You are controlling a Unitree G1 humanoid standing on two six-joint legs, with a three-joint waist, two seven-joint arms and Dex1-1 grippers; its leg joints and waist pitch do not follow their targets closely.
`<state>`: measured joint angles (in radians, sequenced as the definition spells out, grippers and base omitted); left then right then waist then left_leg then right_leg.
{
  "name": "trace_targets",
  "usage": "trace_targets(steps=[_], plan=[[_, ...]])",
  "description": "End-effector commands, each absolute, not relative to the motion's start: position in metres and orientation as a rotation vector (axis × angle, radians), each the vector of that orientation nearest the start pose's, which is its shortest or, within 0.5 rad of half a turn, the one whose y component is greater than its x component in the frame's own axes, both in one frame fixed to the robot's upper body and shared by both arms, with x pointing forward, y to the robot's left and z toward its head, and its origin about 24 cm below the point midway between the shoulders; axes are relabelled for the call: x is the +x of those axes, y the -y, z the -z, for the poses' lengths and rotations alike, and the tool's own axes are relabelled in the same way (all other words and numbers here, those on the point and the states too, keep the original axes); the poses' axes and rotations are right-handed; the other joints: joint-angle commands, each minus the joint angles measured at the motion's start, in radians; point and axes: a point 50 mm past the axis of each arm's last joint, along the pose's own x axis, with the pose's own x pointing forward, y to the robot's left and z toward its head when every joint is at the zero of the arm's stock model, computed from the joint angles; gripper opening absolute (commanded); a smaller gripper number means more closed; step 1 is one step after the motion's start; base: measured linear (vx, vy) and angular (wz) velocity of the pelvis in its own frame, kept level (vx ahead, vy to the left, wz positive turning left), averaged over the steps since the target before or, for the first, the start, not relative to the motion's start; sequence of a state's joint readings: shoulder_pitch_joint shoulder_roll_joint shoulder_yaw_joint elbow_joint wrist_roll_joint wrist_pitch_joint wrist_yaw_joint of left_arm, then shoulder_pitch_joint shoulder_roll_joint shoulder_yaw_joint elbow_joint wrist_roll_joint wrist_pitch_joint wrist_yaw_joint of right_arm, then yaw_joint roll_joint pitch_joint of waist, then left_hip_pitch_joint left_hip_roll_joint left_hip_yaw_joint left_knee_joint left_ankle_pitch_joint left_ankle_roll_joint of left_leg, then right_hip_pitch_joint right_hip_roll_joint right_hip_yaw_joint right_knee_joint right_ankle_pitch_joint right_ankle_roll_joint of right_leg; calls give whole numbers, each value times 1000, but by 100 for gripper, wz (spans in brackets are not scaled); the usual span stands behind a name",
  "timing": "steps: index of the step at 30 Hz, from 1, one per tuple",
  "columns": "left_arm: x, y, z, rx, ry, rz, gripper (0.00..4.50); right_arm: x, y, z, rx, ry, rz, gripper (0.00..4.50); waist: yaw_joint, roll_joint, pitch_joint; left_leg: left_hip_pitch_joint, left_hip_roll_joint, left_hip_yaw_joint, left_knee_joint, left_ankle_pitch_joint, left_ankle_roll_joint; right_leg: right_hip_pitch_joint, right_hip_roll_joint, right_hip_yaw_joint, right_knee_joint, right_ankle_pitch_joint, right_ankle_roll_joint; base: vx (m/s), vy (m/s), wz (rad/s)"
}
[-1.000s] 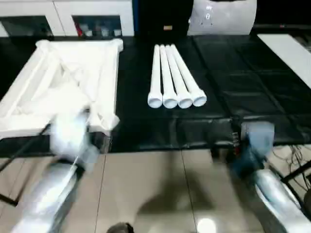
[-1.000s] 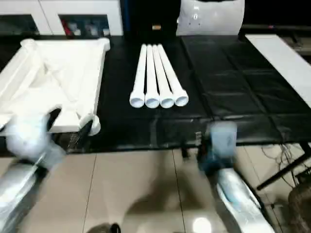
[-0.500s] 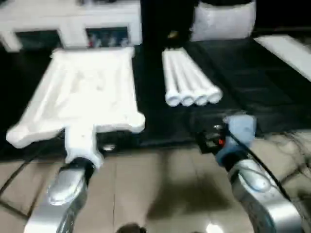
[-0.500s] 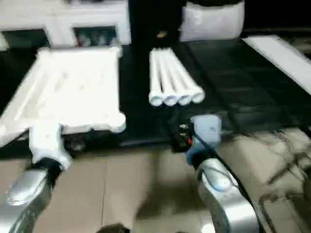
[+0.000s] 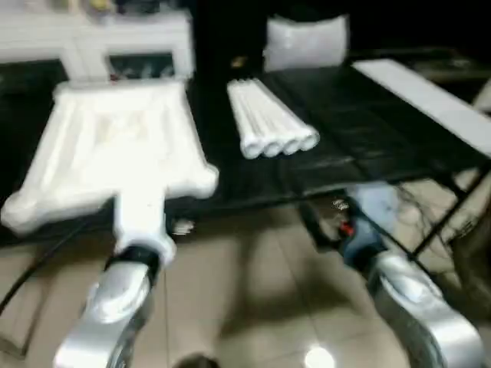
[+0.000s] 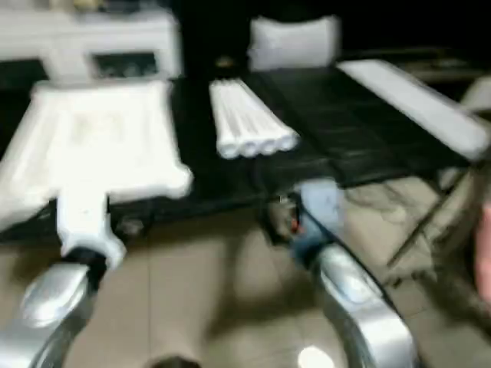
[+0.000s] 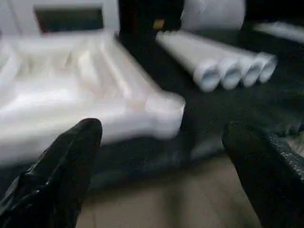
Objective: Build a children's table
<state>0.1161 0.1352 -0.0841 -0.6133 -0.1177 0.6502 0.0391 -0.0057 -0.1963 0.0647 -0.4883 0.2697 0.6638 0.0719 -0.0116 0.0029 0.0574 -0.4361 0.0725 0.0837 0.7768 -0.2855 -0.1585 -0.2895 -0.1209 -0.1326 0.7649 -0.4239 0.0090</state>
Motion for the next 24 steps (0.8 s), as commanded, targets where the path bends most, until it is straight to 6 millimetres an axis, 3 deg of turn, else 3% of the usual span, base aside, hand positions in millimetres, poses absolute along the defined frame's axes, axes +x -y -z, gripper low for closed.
trace_targets(steps=[1,2,3,4,5,6,7,8,9,10,11,12,13,14,15,16,17,18,19,20,21,22,23,24], plan=[[223,-151,-98,53,-138,56,447,236,143,-89,46,-205,-253,450,18,26,-14,3,103,-79,-36,59,46,52,-124,82,-223,-364,-285,19,79,-6],[223,-152,-98,50,-139,48,447,236,144,-89,37,-207,-252,450,17,50,-33,89,149,-110,-72,-76,-10,6,-72,62,-177,-242,-244,19,79,-6],[223,-152,-98,50,-139,48,447,236,144,-89,36,-207,-252,450,-41,63,-18,87,209,-187,-249,-500,-52,-16,18,68,-52,-43,-117,-112,79,8],[223,-152,-98,49,-139,47,447,236,144,-89,35,-206,-252,450,-37,75,-13,104,179,-185,-277,-720,-2,-18,26,74,-65,4,-39,0,0,0],[223,-152,-98,51,-139,48,447,235,144,-89,37,-207,-248,450,-43,67,-13,117,171,-181,-277,-760,40,-21,19,81,-80,1,-26,0,0,0],[224,-151,-98,55,-139,52,447,235,145,-89,35,-208,-243,450,-46,60,-4,115,142,-155,-270,-759,100,-11,3,97,-137,-73,-20,0,0,0],[224,-151,-98,53,-140,51,447,234,146,-88,32,-211,-238,450,-29,34,-3,67,98,-86,-227,-585,112,46,-59,133,-239,-257,-42,27,-61,-6],[224,-151,-98,53,-140,51,447,234,146,-88,32,-211,-238,450,-12,25,-2,44,90,-56,-193,-439,132,75,-95,158,-279,-410,-49,27,-61,-6],[223,-150,-98,43,-140,48,447,235,147,-87,22,-214,-232,450,13,15,-19,29,88,-30,-122,-139,204,108,-142,198,-334,-526,-70,67,-50,-3],[223,-150,-97,40,-141,48,447,235,148,-87,20,-215,-230,450,20,4,-40,-4,81,-16,-113,32,236,142,-108,184,-321,-393,-110,103,-16,1],[222,-149,-97,40,-143,48,447,235,149,-87,15,-218,-228,450,28,8,-45,11,75,-3,-160,118,258,126,-35,140,-306,-219,-132,103,-16,1],[222,-149,-97,41,-144,49,447,235,149,-87,12,-220,-227,450,24,20,-50,25,83,-2,-185,167,264,118,-6,112,-292,-127,-137,148,16,5],[221,-149,-96,38,-147,46,447,236,149,-88,10,-213,-231,450,10,53,-59,87,114,-32,-222,188,319,75,55,65,-243,33,-97,206,30,5],[221,-149,-96,37,-148,44,447,236,149,-89,11,-211,-233,450,-16,54,-61,151,153,-78,-236,193,400,26,76,51,-188,70,-72,206,30,5],[221,-149,-96,35,-150,40,447,237,149,-89,11,-209,-237,450,-52,64,-90,261,227,-168,-245,215,588,-79,54,61,-92,8,-22,206,-6,6],[220,-150,-96,32,-147,37,447,237,149,-90,4,-206,-243,450,-51,55,-88,274,254,-181,-223,371,702,-136,31,88,-47,-3,63,162,-53,5],[220,-150,-96,31,-146,36,447,238,149,-90,1,-205,-245,450,-55,52,-90,264,258,-179,-224,443,721,-151,19,98,-30,31,100,162,-53,5],[219,-151,-97,37,-135,20,447,240,146,-95,5,-193,-272,450,-43,20,-70,187,192,-84,-247,342,661,-143,20,116,-52,176,92,117,-67,3],[218,-152,-98,39,-131,16,447,240,145,-97,10,-189,-280,450,-35,-6,-63,169,142,-45,-237,213,592,-121,15,130,-120,238,43,97,-97,2],[218,-152,-98,40,-129,13,447,240,145,-98,13,-187,-285,450,-26,-32,-56,138,81,1,-225,43,508,-80,11,152,-190,246,31,97,-97,2],[218,-153,-99,35,-123,7,447,240,144,-101,-2,-174,-295,450,14,-59,-62,37,-12,28,-86,-109,413,54,-89,269,-260,41,-5,104,-108,-8],[217,-153,-100,31,-117,3,447,241,143,-102,-10,-166,-300,450,25,-61,-64,-24,26,-5,-23,-23,341,83,-165,153,-249,2,152,115,-84,12],[217,-154,-101,27,-113,0,447,241,142,-104,-12,-160,-307,450,42,-49,-57,-3,26,-9,-29,-2,272,45,-157,131,-273,-41,199,115,-84,12],[217,-154,-102,28,-111,-2,447,241,140,-105,-14,-157,-322,450,34,-41,-36,8,49,-7,-43,-7,232,32,-175,104,-308,-188,147,107,-61,48]])
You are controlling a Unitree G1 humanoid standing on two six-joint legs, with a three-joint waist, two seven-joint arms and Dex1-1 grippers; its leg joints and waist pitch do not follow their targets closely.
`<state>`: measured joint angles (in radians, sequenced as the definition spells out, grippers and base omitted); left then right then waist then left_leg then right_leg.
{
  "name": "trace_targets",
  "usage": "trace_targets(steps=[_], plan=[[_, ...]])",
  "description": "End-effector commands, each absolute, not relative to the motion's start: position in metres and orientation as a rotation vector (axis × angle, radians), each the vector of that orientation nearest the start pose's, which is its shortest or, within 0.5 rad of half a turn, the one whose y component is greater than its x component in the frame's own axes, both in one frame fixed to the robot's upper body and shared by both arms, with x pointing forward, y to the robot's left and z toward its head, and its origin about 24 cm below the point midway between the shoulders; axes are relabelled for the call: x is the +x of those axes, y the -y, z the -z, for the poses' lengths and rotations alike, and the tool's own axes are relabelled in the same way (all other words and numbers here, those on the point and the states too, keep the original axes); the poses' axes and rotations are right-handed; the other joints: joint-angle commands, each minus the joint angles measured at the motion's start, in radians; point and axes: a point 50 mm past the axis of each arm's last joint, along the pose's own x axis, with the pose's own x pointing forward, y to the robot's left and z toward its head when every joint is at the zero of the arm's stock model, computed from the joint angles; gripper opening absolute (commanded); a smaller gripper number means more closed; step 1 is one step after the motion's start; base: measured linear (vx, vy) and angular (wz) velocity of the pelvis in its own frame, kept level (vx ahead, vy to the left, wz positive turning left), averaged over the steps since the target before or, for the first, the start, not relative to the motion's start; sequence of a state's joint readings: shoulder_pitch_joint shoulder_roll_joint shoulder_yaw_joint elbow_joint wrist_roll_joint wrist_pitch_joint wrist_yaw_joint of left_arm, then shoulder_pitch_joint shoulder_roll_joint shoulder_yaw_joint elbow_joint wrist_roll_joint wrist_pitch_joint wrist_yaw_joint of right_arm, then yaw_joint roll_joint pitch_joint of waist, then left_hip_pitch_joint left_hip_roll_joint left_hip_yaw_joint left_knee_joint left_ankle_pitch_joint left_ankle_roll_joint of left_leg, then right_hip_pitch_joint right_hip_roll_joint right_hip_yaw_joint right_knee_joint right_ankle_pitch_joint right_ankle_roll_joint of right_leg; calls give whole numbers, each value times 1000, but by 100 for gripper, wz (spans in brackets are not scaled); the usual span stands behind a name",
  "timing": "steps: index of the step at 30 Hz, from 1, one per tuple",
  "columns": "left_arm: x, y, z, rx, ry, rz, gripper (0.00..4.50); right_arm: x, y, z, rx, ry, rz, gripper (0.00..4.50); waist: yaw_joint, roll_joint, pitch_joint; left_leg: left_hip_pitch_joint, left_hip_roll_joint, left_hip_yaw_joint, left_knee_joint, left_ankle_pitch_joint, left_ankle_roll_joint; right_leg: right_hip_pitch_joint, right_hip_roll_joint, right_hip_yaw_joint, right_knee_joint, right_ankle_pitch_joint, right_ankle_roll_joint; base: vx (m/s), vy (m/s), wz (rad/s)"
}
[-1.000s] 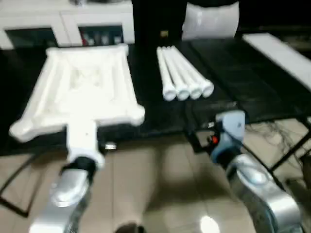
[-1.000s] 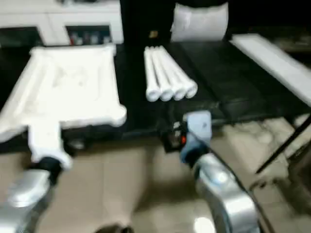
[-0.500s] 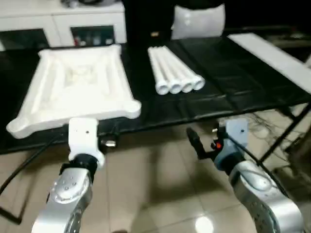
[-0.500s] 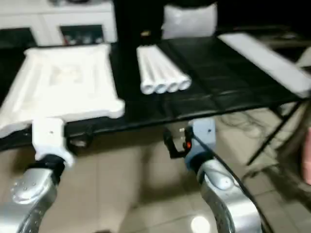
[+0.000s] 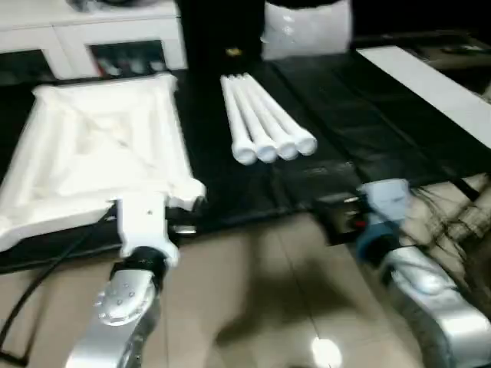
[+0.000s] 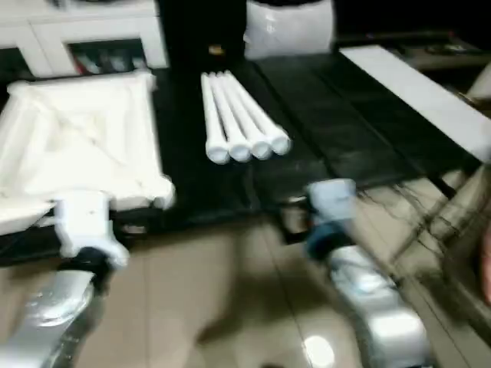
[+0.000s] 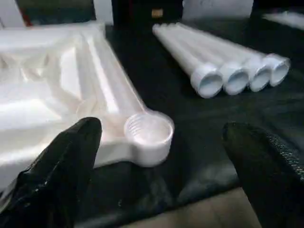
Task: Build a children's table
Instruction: Move to table
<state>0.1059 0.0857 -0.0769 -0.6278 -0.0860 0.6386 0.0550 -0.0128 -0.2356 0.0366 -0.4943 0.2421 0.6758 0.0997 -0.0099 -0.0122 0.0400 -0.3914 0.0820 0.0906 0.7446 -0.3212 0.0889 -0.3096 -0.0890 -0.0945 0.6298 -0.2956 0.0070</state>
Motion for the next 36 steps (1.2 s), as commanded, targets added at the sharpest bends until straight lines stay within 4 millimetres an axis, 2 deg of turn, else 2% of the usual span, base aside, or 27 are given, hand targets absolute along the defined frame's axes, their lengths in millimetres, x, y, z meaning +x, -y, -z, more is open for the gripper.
trace_targets(steps=[1,3,4,5,6,7,10,13,14,15,16,18,20,21,22,23,24,26,28,29,30,31,32,33,34,35,36], plan=[[217,-155,-102,29,-112,-1,447,241,138,-105,-17,-158,-336,450,36,-11,-16,-35,67,-5,-36,58,4,75,-218,34,-207,-456,19,113,-16,57],[218,-154,-101,38,-122,5,447,241,136,-106,-19,-158,-357,450,40,27,-1,-20,101,-3,-84,41,24,123,-198,-36,-238,-576,-90,126,24,58],[219,-154,-101,48,-124,7,447,241,135,-106,-16,-159,-363,450,38,46,2,-25,104,-11,-141,-3,37,159,-123,-85,-212,-533,-78,184,99,67],[220,-153,-101,54,-123,8,447,241,135,-106,-15,-160,-367,450,34,58,4,6,100,-31,-187,-75,51,145,-53,-99,-177,-478,-58,184,99,67],[222,-152,-100,56,-122,9,447,241,131,-104,-10,-173,-407,450,-6,65,-42,186,248,-143,-244,-370,-10,-27,25,-2,73,-160,-36,251,63,48],[223,-151,-101,54,-118,15,447,241,129,-103,-30,-173,-426,450,0,67,-52,191,239,-150,-234,-279,18,-54,29,10,92,-128,16,242,65,19],[224,-148,-102,60,-115,43,447,241,128,-102,-50,-167,-433,450,13,66,-30,124,160,-45,-248,-40,12,-97,44,4,122,45,68,199,64,10],[225,-144,-102,98,-126,108,447,245,128,-101,-50,-155,-396,450,6,11,-7,99,117,17,-288,-295,35,-66,-4,37,-14,118,-19,165,0,-2],[226,-144,-103,96,-121,115,447,246,127,-100,-51,-149,-390,450,12,-14,-20,101,92,27,-264,-362,30,-34,-31,76,-55,0,-28,162,-54,-6],[227,-145,-103,100,-118,119,447,246,127,-100,-50,-149,-389,450,36,-49,-17,102,13,43,-87,-239,34,-6,-136,188,-180,-557,-67,169,-97,3],[228,-145,-104,103,-117,120,447,246,126,-99,-49,-150,-390,450,46,-40,-37,57,8,11,-23,-73,7,48,-177,239,-184,-746,-151,195,-49,5],[231,-149,-105,115,-112,124,447,244,123,-96,-32,-158,-385,450,61,-20,-37,-9,27,-27,-4,20,-61,81,-141,219,-145,-463,-303,196,-27,3],[232,-150,-107,113,-109,124,447,243,122,-96,-18,-162,-380,450,62,-9,-23,-5,36,-24,-27,74,-65,60,-110,174,-153,-401,-350,171,-1,7],[233,-149,-108,108,-108,138,447,242,122,-97,-18,-163,-381,450,58,21,-14,0,61,-18,-100,116,-61,41,-64,111,-149,-418,-326,162,58,6],[233,-148,-109,104,-108,156,447,241,122,-97,-20,-164,-381,450,45,60,-18,27,103,-27,-192,43,-59,19,13,53,-111,-393,-235,150,117,2],[233,-147,-109,104,-108,162,447,241,123,-98,-20,-165,-380,450,6,90,-24,131,184,-107,-236,-226,-54,-57,48,35,-1,-271,-164,150,117,2],[234,-143,-109,135,-106,213,447,240,127,-97,-34,-166,-373,450,-11,80,-42,168,213,-144,-247,-246,-21,-74,39,39,47,-171,-134,187,102,5],[234,-139,-109,166,-107,248,447,239,133,-97,-54,-168,-366,450,-14,107,-42,186,193,-154,-230,-115,114,-121,31,31,96,-40,-18,206,70,4],[234,-138,-110,156,-109,257,447,240,138,-97,-63,-167,-360,450,-20,85,-36,175,161,-102,-229,65,248,-151,16,31,94,54,27,167,35,1],[235,-138,-110,143,-112,258,447,240,140,-97,-64,-166,-357,450,-24,56,-40,168,141,-78,-220,58,244,-137,5,46,49,97,4,158,14,1],[234,-138,-109,122,-116,260,447,240,142,-96,-64,-162,-365,450,-15,18,-42,122,61,-14,-192,-33,181,-65,-27,90,-42,114,-56,156,-38,1],[234,-140,-106,129,-144,265,447,241,143,-96,-81,-165,-375,450,21,-21,-60,11,-22,12,-43,-41,129,75,-141,231,-110,23,-149,175,-34,-3],[234,-141,-106,133,-154,284,447,242,142,-98,-89,-159,-388,450,29,-15,-64,-9,4,-14,-21,21,90,91,-176,242,-104,89,-223,175,-34,-3],[234,-143,-106,128,-161,297,447,243,142,-101,-72,-154,-406,450,29,-22,-65,-33,4,-25,-33,180,-11,89,-125,187,-45,477,-231,158,-26,-11],[234,-145,-107,125,-163,305,447,243,141,-103,-58,-151,-417,450,33,-6,-49,-12,14,-22,-82,309,-88,42,-83,128,-29,797,-196,99,-51,-17],[234,-145,-107,125,-163,305,447,243,141,-103,-58,-151,-417,450,34,6,-48,2,22,-20,-123,358,-101,22,-57,95,-24,826,-168,99,-51,-17],[235,-148,-112,133,-150,358,447,244,140,-107,-68,-142,-469,450,37,51,-51,-2,54,-23,-168,420,-85,8,-24,73,-25,751,-125,72,-24,-22]])
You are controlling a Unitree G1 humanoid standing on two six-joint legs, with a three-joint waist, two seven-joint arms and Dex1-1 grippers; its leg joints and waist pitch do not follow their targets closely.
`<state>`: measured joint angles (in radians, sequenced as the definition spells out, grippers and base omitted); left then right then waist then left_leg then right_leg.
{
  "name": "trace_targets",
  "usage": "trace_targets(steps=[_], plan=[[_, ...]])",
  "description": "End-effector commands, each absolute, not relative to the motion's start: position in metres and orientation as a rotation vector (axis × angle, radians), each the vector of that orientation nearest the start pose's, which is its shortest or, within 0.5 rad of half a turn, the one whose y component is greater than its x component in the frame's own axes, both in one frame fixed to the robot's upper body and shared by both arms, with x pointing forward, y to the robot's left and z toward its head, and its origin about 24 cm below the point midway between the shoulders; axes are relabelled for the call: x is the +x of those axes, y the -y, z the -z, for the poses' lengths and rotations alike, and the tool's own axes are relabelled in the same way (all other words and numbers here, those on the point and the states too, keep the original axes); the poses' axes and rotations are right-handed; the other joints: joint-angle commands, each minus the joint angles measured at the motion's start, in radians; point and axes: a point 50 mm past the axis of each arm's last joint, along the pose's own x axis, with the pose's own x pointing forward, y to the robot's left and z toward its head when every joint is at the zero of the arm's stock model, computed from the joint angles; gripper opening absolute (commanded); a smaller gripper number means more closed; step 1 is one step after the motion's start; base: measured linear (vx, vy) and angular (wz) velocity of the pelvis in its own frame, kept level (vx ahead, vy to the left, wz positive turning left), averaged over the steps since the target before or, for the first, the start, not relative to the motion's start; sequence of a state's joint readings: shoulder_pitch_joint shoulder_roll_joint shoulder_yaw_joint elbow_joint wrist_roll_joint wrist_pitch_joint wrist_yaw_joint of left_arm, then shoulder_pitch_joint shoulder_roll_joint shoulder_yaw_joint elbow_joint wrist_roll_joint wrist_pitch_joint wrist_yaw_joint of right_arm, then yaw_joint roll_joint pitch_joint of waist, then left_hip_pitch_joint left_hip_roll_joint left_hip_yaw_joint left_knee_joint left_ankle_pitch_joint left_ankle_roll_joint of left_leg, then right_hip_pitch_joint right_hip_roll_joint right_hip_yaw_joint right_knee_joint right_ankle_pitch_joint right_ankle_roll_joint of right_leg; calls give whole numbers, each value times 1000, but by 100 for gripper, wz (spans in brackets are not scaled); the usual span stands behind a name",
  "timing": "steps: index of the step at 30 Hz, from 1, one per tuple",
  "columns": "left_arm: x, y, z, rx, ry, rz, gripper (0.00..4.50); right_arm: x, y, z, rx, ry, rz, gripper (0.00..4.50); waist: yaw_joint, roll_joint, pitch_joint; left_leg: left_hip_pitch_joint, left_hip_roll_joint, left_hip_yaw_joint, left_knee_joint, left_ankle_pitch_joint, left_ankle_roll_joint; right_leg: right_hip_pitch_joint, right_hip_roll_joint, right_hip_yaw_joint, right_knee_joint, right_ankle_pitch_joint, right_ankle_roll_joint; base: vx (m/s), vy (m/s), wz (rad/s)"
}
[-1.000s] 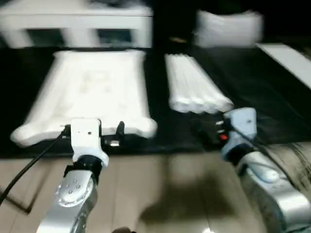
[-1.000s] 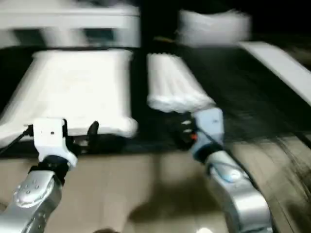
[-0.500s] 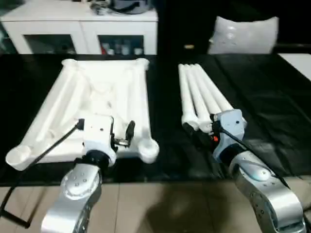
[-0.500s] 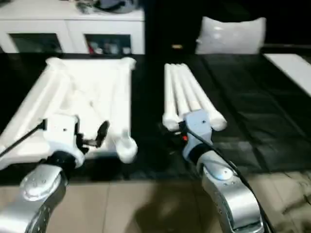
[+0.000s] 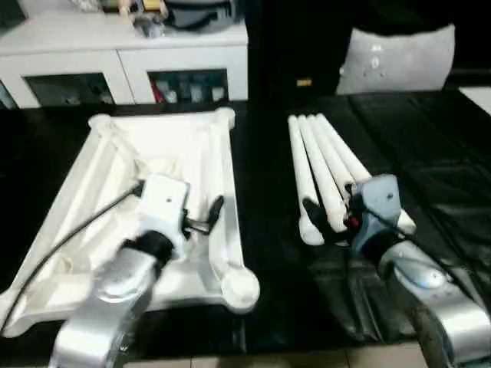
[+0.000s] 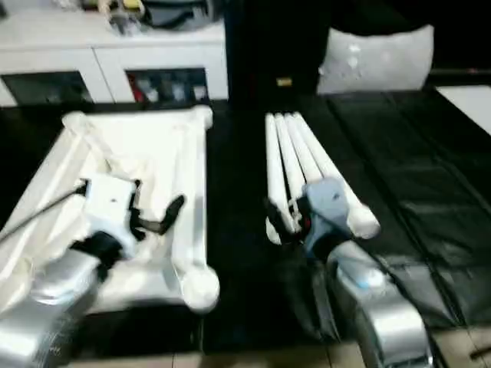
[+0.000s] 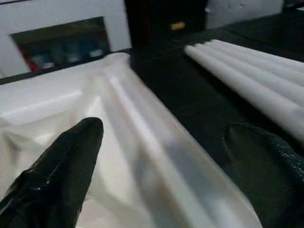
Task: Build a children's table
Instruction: Move to table, then move table base
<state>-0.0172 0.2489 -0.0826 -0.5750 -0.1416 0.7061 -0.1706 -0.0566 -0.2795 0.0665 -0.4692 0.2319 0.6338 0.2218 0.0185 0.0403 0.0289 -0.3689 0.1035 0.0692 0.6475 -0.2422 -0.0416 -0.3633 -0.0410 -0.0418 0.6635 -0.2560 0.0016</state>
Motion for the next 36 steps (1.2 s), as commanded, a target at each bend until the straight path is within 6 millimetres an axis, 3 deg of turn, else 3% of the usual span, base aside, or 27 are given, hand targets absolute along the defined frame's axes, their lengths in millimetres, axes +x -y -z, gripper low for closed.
trace_targets(steps=[1,2,3,4,6,8,9,10,12,14,19,21,22,25,29,34,35,36], plan=[[236,-150,-112,151,-152,380,447,244,139,-107,-77,-143,-494,450,4,9,-56,-16,70,-21,-57,319,28,71,-57,28,-42,577,-105,85,10,-5],[236,-150,-113,161,-148,410,447,245,138,-108,-77,-145,-514,450,11,19,-61,4,89,-28,-53,296,24,55,-63,34,-49,503,-114,85,10,-5],[236,-151,-113,174,-143,464,447,245,137,-108,-74,-152,-554,450,1,17,-47,-2,96,-35,-69,235,14,59,-74,38,-63,387,-151,0,0,0],[235,-153,-115,196,-119,516,447,246,136,-108,-91,-162,-593,450,5,13,-38,3,97,-28,-78,107,-2,54,-80,41,-78,266,-184,0,0,0],[233,-156,-117,241,-99,603,447,247,133,-107,-136,-183,-675,450,9,14,-29,2,95,-21,-93,-52,-6,60,-91,47,-91,116,-213,0,0,0],[229,-160,-115,288,-129,705,447,246,133,-106,-171,-197,-732,450,8,16,-14,5,97,-19,-109,-213,-7,51,-95,53,-108,-63,-216,-64,23,2],[226,-163,-112,327,-158,771,447,247,133,-106,-179,-204,-756,450,5,16,-2,12,98,-18,-118,-354,-23,42,-100,55,-119,-249,-199,-70,11,0],[225,-164,-111,338,-166,789,447,247,134,-107,-180,-207,-762,450,4,15,-1,15,97,-16,-118,-403,-32,38,-110,62,-130,-372,-172,-51,5,-4],[218,-170,-103,325,-258,929,420,245,133,-107,-212,-226,-845,450,6,12,-6,14,99,-14,-120,-372,-30,36,-113,64,-132,-377,-163,-25,3,-2],[213,-177,-98,290,-343,1073,407,241,134,-105,-249,-266,-932,450,11,2,-6,12,100,-2,-121,-301,-2,33,-110,65,-125,-321,-177,0,0,0],[213,-187,-90,366,-461,1182,369,236,136,-102,-269,-310,-1014,450,15,5,-13,12,106,11,-121,-219,25,34,-109,61,-117,-222,-203,0,0,0],[214,-190,-89,379,-496,1210,369,233,136,-101,-276,-328,-1047,450,15,6,-18,12,108,17,-117,-169,33,36,-109,60,-110,-137,-226,0,0,0],[214,-190,-87,385,-512,1225,344,232,137,-100,-280,-337,-1062,450,15,8,-21,11,110,20,-116,-132,39,38,-107,57,-104,-76,-240,0,0,0],[217,-189,-83,402,-524,1257,323,227,137,-97,-286,-363,-1091,450,17,10,-26,11,108,24,-108,-47,65,43,-107,55,-94,59,-262,0,0,0],[218,-186,-79,411,-544,1291,285,225,138,-95,-288,-386,-1105,450,17,11,-26,12,110,27,-107,-63,70,45,-110,55,-94,59,-277,0,0,0],[216,-179,-67,448,-548,1305,241,220,136,-92,-278,-404,-1127,450,15,10,-17,16,116,29,-115,-165,38,41,-110,59,-107,-88,-270,0,0,0],[216,-179,-66,452,-549,1304,241,219,135,-92,-277,-407,-1135,450,17,17,-17,16,116,28,-115,-171,35,41,-111,59,-107,-94,-269,0,0,0],[216,-178,-65,457,-550,1302,234,217,135,-91,-274,-411,-1147,450,16,13,-16,17,117,30,-117,-185,30,40,-110,60,-110,-104,-265,0,0,0]])
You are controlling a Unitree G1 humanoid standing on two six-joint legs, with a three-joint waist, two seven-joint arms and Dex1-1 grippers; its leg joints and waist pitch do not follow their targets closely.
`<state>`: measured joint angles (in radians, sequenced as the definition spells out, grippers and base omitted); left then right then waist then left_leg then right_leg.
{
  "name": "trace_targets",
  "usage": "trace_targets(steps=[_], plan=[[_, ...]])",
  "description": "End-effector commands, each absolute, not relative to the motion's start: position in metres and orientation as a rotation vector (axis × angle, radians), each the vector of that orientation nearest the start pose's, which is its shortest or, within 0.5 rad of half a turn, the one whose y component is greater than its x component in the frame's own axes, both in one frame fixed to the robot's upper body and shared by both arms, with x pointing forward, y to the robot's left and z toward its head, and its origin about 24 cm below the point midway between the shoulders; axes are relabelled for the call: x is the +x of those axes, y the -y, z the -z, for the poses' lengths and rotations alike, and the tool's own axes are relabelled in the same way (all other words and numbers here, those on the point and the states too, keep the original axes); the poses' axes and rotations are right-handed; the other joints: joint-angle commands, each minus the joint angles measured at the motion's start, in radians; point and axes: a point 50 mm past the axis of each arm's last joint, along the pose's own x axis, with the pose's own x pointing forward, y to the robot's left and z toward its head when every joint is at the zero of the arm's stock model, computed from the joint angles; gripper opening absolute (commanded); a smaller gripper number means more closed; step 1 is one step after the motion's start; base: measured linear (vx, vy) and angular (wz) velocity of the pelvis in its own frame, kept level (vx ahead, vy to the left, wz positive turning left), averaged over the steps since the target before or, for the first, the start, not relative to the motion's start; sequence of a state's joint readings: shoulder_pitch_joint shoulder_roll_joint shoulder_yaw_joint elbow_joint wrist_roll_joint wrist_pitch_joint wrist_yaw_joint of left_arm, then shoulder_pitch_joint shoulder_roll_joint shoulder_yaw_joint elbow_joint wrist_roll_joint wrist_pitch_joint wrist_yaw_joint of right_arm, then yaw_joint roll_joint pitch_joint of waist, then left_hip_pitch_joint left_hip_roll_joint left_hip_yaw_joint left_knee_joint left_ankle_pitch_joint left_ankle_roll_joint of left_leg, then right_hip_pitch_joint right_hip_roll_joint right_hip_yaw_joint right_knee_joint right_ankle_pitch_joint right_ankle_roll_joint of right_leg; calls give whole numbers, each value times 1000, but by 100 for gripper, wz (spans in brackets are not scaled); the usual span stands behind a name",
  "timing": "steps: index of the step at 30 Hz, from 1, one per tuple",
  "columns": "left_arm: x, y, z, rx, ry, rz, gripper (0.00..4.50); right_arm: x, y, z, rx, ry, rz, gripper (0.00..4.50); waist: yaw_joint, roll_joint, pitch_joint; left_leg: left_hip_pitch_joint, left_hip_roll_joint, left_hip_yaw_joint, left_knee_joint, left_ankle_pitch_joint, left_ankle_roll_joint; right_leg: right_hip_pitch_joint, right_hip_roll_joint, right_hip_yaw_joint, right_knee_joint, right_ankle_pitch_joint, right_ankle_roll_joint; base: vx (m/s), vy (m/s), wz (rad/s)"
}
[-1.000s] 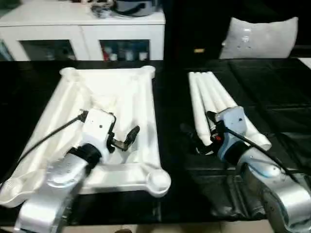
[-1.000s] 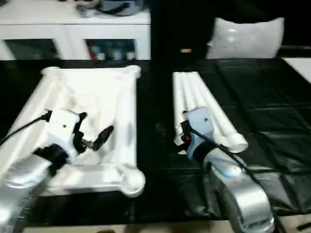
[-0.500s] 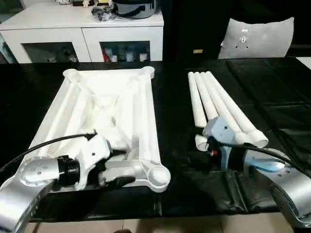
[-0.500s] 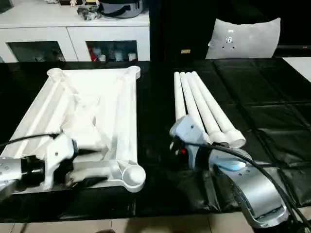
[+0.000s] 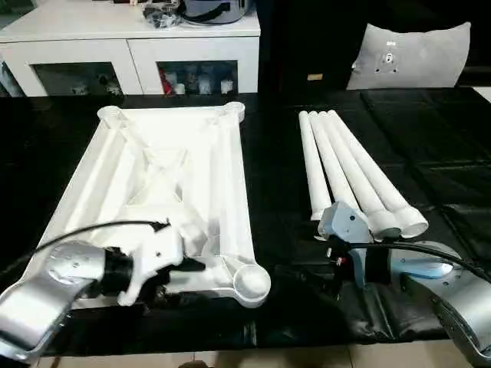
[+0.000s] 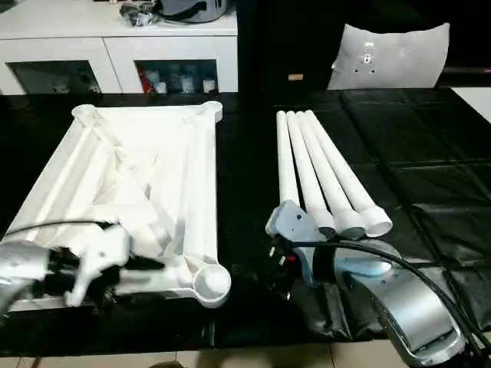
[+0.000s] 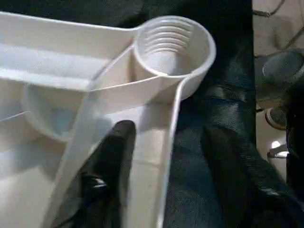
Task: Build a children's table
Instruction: Move table base
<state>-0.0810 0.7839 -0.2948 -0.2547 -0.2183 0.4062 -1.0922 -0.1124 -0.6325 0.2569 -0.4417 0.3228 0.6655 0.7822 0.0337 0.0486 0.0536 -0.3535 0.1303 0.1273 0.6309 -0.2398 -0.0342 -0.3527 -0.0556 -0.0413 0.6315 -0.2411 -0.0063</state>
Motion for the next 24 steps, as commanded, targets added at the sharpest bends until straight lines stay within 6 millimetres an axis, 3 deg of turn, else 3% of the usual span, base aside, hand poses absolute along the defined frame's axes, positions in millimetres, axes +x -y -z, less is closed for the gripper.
trace_targets(steps=[1,5,7,11,17,24], plan=[[217,-178,-63,467,-549,1298,221,215,134,-91,-272,-418,-1157,450,0,2,-40,1,89,-28,-101,-198,20,30,-95,60,-78,-134,-255,0,0,0],[222,-177,-58,518,-539,1270,198,209,135,-88,-271,-460,-1207,450,1,4,-38,4,91,-30,-104,-218,14,28,-96,62,-83,-182,-240,0,0,0],[224,-177,-56,540,-534,1252,177,207,135,-88,-261,-469,-1221,450,1,9,-40,5,91,-30,-102,-213,15,28,-96,63,-83,-156,-242,0,0,0],[225,-177,-51,567,-544,1246,146,202,135,-89,-234,-494,-1249,450,2,5,-42,1,91,-30,-102,-178,24,32,-97,62,-78,-105,-251,0,0,0],[226,-177,-46,583,-545,1236,81,195,134,-92,-197,-518,-1299,450,1,5,-36,3,91,-31,-105,-234,15,28,-99,64,-88,-209,-243,0,0,0],[229,-174,-48,566,-523,1228,34,193,133,-94,-187,-527,-1323,450,3,3,-38,1,92,-31,-104,-211,17,26,-100,65,-90,-220,-234,0,0,0]])
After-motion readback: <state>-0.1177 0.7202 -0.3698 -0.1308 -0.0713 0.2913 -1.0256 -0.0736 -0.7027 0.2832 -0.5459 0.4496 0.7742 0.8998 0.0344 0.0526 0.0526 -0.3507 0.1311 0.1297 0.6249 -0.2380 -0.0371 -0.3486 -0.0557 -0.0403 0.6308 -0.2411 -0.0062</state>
